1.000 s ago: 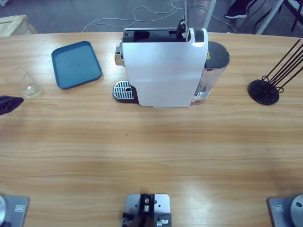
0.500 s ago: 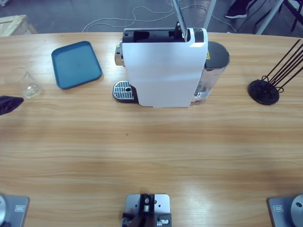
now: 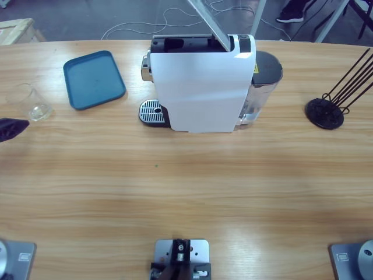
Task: Pour coffee
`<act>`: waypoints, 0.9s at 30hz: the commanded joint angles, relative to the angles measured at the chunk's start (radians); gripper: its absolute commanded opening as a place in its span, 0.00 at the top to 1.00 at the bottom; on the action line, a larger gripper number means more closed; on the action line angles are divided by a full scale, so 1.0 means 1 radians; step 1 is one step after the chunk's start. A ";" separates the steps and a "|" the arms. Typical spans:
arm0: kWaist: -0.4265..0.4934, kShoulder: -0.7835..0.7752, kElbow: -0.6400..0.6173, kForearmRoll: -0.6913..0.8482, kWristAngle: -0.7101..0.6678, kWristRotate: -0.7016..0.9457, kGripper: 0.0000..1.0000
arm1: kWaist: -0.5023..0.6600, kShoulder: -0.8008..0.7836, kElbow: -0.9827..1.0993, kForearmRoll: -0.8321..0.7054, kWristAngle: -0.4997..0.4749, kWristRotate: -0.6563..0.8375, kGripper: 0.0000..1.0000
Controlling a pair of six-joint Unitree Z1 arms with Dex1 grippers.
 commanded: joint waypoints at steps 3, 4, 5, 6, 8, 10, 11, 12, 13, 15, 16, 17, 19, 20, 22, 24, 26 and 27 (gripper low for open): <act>-0.005 0.001 0.029 -0.008 -0.003 0.005 0.01 | 0.047 0.157 0.027 0.039 0.028 0.029 1.00; -0.005 0.001 0.029 -0.008 -0.003 0.005 0.01 | 0.047 0.167 0.026 0.038 0.029 0.034 1.00; -0.005 0.001 0.028 -0.008 -0.003 0.005 0.01 | 0.047 0.175 0.026 0.037 0.030 0.039 1.00; -0.005 0.001 0.028 -0.008 -0.003 0.005 0.01 | 0.047 0.182 0.027 0.034 0.031 0.045 1.00; -0.005 0.001 0.029 -0.008 -0.003 0.005 0.01 | 0.047 0.197 0.028 0.032 0.035 0.053 1.00; -0.005 0.001 0.029 -0.008 -0.003 0.005 0.01 | 0.047 0.209 0.030 0.029 0.036 0.061 1.00; -0.005 0.001 0.029 -0.008 -0.003 0.005 0.01 | 0.047 0.213 0.033 0.027 0.037 0.064 1.00; -0.005 0.000 0.029 -0.008 -0.004 0.005 0.01 | 0.047 0.218 0.036 0.024 0.038 0.067 1.00; -0.005 -0.001 0.029 -0.008 -0.003 0.005 0.01 | 0.047 0.224 0.039 0.022 0.039 0.072 1.00; -0.005 0.001 0.029 -0.008 -0.004 0.005 0.01 | 0.047 0.234 0.047 0.012 0.041 0.079 1.00; -0.005 0.001 0.029 -0.008 -0.004 0.005 0.01 | 0.047 0.240 0.051 0.004 0.042 0.083 1.00; -0.005 0.000 0.029 -0.008 -0.004 0.005 0.01 | 0.047 0.247 0.057 -0.005 0.044 0.091 1.00; -0.005 0.001 0.029 -0.008 -0.004 0.004 0.01 | 0.049 0.257 0.071 -0.023 0.045 0.104 1.00; -0.005 0.001 0.029 -0.008 -0.004 0.004 0.01 | 0.051 0.262 0.075 -0.028 0.045 0.110 1.00; -0.005 0.002 0.029 -0.008 -0.004 0.005 0.01 | 0.052 0.267 0.094 -0.046 0.045 0.123 1.00; -0.005 0.001 0.029 -0.008 -0.004 0.005 0.01 | 0.052 0.268 0.116 -0.066 0.045 0.134 1.00; -0.005 0.001 0.029 -0.008 -0.004 0.005 0.01 | 0.052 0.265 0.146 -0.085 0.045 0.148 1.00; -0.005 0.001 0.029 -0.008 -0.004 0.005 0.01 | 0.052 0.263 0.160 -0.094 0.045 0.156 1.00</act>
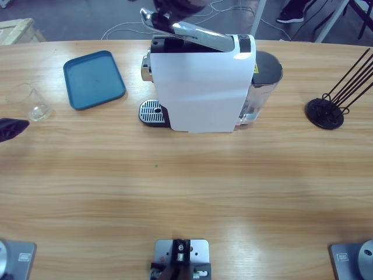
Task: Pour coffee
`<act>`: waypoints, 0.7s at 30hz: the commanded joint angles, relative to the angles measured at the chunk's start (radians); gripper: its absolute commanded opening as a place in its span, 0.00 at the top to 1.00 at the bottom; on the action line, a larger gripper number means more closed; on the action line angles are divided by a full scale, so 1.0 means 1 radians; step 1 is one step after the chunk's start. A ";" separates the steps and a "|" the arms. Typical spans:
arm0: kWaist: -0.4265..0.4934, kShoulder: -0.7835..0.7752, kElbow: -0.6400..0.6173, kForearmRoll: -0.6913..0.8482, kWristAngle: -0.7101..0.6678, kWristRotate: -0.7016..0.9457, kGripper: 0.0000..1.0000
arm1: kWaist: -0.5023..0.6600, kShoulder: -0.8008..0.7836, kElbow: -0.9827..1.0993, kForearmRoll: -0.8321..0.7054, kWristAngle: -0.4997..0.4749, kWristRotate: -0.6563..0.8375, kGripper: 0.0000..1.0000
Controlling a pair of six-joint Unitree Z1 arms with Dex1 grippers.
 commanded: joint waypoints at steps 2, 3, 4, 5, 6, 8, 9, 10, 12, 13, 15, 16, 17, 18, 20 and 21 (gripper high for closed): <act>-0.005 0.001 0.029 -0.008 -0.004 0.005 0.01 | 0.045 0.128 0.180 -0.056 0.036 0.063 1.00; -0.005 0.002 0.029 -0.008 -0.004 0.005 0.01 | 0.045 0.127 0.194 -0.067 0.036 0.069 1.00; -0.005 0.003 0.029 -0.008 -0.004 0.005 0.01 | 0.045 0.126 0.208 -0.079 0.035 0.076 1.00; -0.005 0.003 0.029 -0.008 -0.004 0.005 0.01 | 0.045 0.126 0.220 -0.088 0.034 0.081 1.00; -0.005 0.004 0.028 -0.008 -0.004 0.005 0.01 | 0.045 0.124 0.236 -0.101 0.034 0.091 1.00; -0.005 0.003 0.029 -0.008 -0.004 0.005 0.01 | 0.045 0.120 0.262 -0.120 0.034 0.104 1.00; -0.005 0.003 0.029 -0.007 -0.004 0.005 0.01 | 0.045 0.116 0.276 -0.129 0.034 0.107 1.00; -0.005 0.003 0.029 -0.008 -0.004 0.005 0.01 | 0.045 0.113 0.285 -0.134 0.034 0.112 1.00; -0.005 0.004 0.028 -0.007 -0.004 0.005 0.01 | 0.045 0.111 0.306 -0.146 0.034 0.117 1.00; -0.005 0.004 0.028 -0.007 -0.004 0.005 0.01 | 0.045 0.109 0.318 -0.154 0.034 0.119 1.00; -0.005 0.004 0.029 -0.007 -0.004 0.005 0.01 | 0.045 0.106 0.349 -0.174 0.034 0.129 1.00; -0.005 0.004 0.028 -0.007 -0.004 0.005 0.01 | 0.045 0.107 0.361 -0.185 0.036 0.133 1.00; -0.005 0.004 0.028 -0.007 -0.004 0.005 0.01 | 0.045 0.108 0.370 -0.194 0.036 0.136 1.00; -0.005 0.003 0.028 -0.007 -0.004 0.005 0.01 | 0.045 0.111 0.380 -0.202 0.038 0.139 1.00; -0.005 0.003 0.029 -0.007 -0.004 0.005 0.01 | 0.045 0.119 0.394 -0.217 0.041 0.147 1.00; -0.005 0.004 0.029 -0.007 -0.004 0.005 0.01 | 0.045 0.122 0.398 -0.225 0.045 0.149 1.00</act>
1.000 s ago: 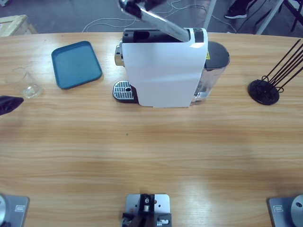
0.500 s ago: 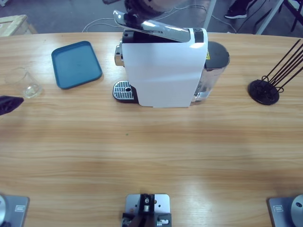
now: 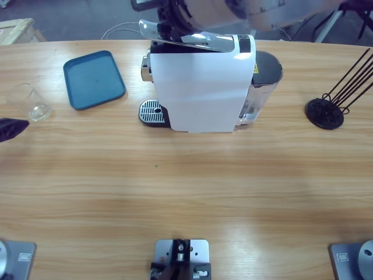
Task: Pour coffee
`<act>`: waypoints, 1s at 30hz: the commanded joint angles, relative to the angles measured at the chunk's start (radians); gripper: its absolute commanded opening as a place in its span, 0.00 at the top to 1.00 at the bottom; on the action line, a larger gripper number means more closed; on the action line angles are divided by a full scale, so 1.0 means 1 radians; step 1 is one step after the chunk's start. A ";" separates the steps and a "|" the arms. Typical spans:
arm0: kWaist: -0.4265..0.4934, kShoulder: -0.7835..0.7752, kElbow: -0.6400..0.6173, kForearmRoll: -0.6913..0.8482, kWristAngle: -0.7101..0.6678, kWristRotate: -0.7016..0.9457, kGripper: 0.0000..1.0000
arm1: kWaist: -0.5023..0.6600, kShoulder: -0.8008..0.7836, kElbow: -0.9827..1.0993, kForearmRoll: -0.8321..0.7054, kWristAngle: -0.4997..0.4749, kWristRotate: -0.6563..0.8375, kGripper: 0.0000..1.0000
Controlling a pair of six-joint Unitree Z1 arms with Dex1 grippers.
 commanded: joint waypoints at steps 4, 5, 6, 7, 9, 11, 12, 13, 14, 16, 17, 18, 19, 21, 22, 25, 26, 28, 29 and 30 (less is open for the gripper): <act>-0.005 0.003 0.029 -0.006 -0.005 0.005 0.01 | 0.045 0.171 0.203 -0.024 0.060 0.043 1.00; -0.005 0.004 0.029 -0.006 -0.006 0.005 0.01 | 0.045 0.177 0.203 -0.025 0.066 0.048 1.00; -0.005 0.004 0.029 -0.006 -0.006 0.005 0.01 | 0.045 0.183 0.203 -0.026 0.072 0.052 1.00; -0.005 0.004 0.029 -0.006 -0.006 0.005 0.01 | 0.045 0.188 0.206 -0.027 0.074 0.057 1.00; -0.005 0.005 0.029 -0.006 -0.006 0.004 0.01 | 0.045 0.195 0.214 -0.035 0.077 0.068 1.00; -0.005 0.005 0.029 -0.006 -0.005 0.004 0.01 | 0.045 0.197 0.222 -0.045 0.077 0.074 1.00; -0.005 0.006 0.029 -0.006 -0.005 0.003 0.01 | 0.045 0.194 0.224 -0.046 0.077 0.076 1.00; -0.005 0.007 0.029 -0.007 -0.005 0.003 0.01 | 0.045 0.186 0.225 -0.047 0.077 0.076 1.00; -0.005 0.007 0.028 -0.006 -0.004 0.003 0.01 | 0.045 0.170 0.227 -0.047 0.076 0.076 1.00; -0.005 0.000 0.023 0.000 -0.004 0.003 0.01 | 0.045 0.108 0.232 -0.052 0.082 0.062 1.00; -0.005 -0.007 0.017 0.003 -0.004 0.004 0.01 | 0.045 0.056 0.233 -0.061 0.130 0.027 1.00; -0.005 -0.011 0.007 0.009 -0.001 0.005 0.01 | 0.036 0.011 0.228 -0.062 0.191 -0.004 0.84; 0.004 -0.010 -0.011 0.022 0.005 0.005 0.01 | 0.019 -0.035 0.222 -0.062 0.265 -0.030 0.22; 0.092 0.015 -0.080 0.075 0.014 0.008 0.01 | -0.023 -0.130 0.216 -0.060 0.402 -0.052 0.00; 0.166 0.044 -0.123 0.103 0.013 0.009 0.01 | -0.047 -0.174 0.215 -0.054 0.466 -0.052 0.00; 0.345 0.183 -0.229 0.157 0.010 0.012 0.01 | -0.076 -0.313 0.223 0.031 0.541 -0.107 0.00; 0.373 0.230 -0.245 0.159 0.010 0.014 0.01 | -0.076 -0.365 0.221 0.092 0.529 -0.138 0.00; 0.406 0.326 -0.249 0.132 0.010 0.017 0.02 | -0.076 -0.440 0.225 0.185 0.481 -0.179 0.00; 0.413 0.368 -0.247 0.114 0.013 0.014 0.02 | -0.076 -0.475 0.234 0.229 0.443 -0.197 0.00; 0.424 0.406 -0.245 0.094 0.016 0.008 0.02 | -0.076 -0.511 0.247 0.264 0.413 -0.208 0.00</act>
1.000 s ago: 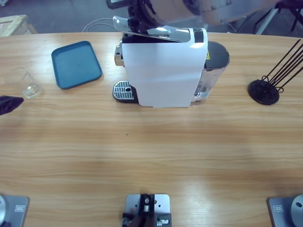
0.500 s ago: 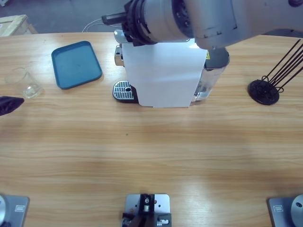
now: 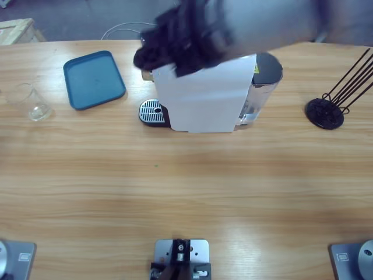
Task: Pour coffee
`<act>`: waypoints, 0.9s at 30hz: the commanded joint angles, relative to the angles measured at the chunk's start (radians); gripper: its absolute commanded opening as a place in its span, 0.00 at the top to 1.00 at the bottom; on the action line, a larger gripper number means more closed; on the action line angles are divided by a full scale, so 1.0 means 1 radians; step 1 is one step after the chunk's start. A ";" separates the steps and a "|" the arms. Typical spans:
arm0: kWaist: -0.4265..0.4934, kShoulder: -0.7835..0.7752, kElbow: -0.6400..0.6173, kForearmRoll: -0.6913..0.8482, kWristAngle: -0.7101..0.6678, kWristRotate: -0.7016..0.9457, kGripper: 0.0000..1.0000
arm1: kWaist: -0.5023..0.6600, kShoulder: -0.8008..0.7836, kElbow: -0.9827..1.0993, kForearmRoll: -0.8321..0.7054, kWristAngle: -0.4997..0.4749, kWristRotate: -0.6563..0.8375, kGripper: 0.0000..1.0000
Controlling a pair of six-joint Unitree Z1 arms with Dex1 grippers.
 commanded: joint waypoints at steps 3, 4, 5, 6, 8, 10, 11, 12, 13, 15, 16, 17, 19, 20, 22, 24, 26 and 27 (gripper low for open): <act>0.186 0.376 -0.036 -0.080 0.040 -0.020 0.02 | -0.018 -0.408 0.133 0.318 -0.118 -0.145 0.00; 0.190 0.390 -0.036 -0.093 0.063 -0.015 0.02 | -0.017 -0.461 0.178 0.322 -0.122 -0.147 0.00; 0.190 0.391 -0.035 -0.098 0.105 -0.008 0.02 | -0.018 -0.499 0.211 0.322 -0.123 -0.147 0.00; 0.190 0.383 -0.033 -0.100 0.136 -0.006 0.02 | -0.018 -0.530 0.243 0.321 -0.126 -0.147 0.00; 0.199 0.373 -0.029 -0.105 0.139 -0.008 0.02 | -0.018 -0.576 0.299 0.318 -0.135 -0.146 0.00; 0.217 0.373 -0.022 -0.108 0.094 -0.021 0.02 | -0.018 -0.600 0.341 0.303 -0.141 -0.138 0.00; 0.230 0.374 -0.011 -0.121 0.072 -0.027 0.02 | -0.018 -0.607 0.358 0.294 -0.143 -0.137 0.00; 0.239 0.378 0.007 -0.147 0.061 -0.030 0.02 | -0.017 -0.616 0.378 0.280 -0.145 -0.136 0.00; 0.244 0.386 0.023 -0.175 0.060 -0.029 0.02 | -0.018 -0.623 0.394 0.267 -0.149 -0.136 0.00; 0.250 0.406 0.044 -0.211 0.060 -0.026 0.02 | -0.018 -0.633 0.422 0.251 -0.159 -0.136 0.00; 0.250 0.412 0.048 -0.220 0.060 -0.027 0.02 | -0.018 -0.637 0.438 0.241 -0.161 -0.136 0.00; 0.250 0.417 0.049 -0.223 0.060 -0.031 0.02 | -0.017 -0.642 0.455 0.226 -0.161 -0.136 0.00; 0.255 0.431 0.057 -0.232 0.060 -0.036 0.02 | -0.018 -0.649 0.486 0.205 -0.161 -0.134 0.00; 0.257 0.445 0.060 -0.236 0.060 -0.036 0.02 | -0.018 -0.655 0.501 0.195 -0.161 -0.133 0.00; 0.258 0.476 0.061 -0.241 0.060 -0.037 0.02 | -0.018 -0.664 0.520 0.185 -0.161 -0.133 0.00; 0.258 0.505 0.064 -0.253 0.060 -0.049 0.02 | -0.017 -0.670 0.538 0.173 -0.163 -0.133 0.00; 0.258 0.542 0.066 -0.277 0.060 -0.061 0.02 | -0.018 -0.669 0.551 0.164 -0.163 -0.133 0.00; 0.258 0.563 0.067 -0.292 0.060 -0.067 0.02 | -0.018 -0.669 0.558 0.158 -0.163 -0.133 0.00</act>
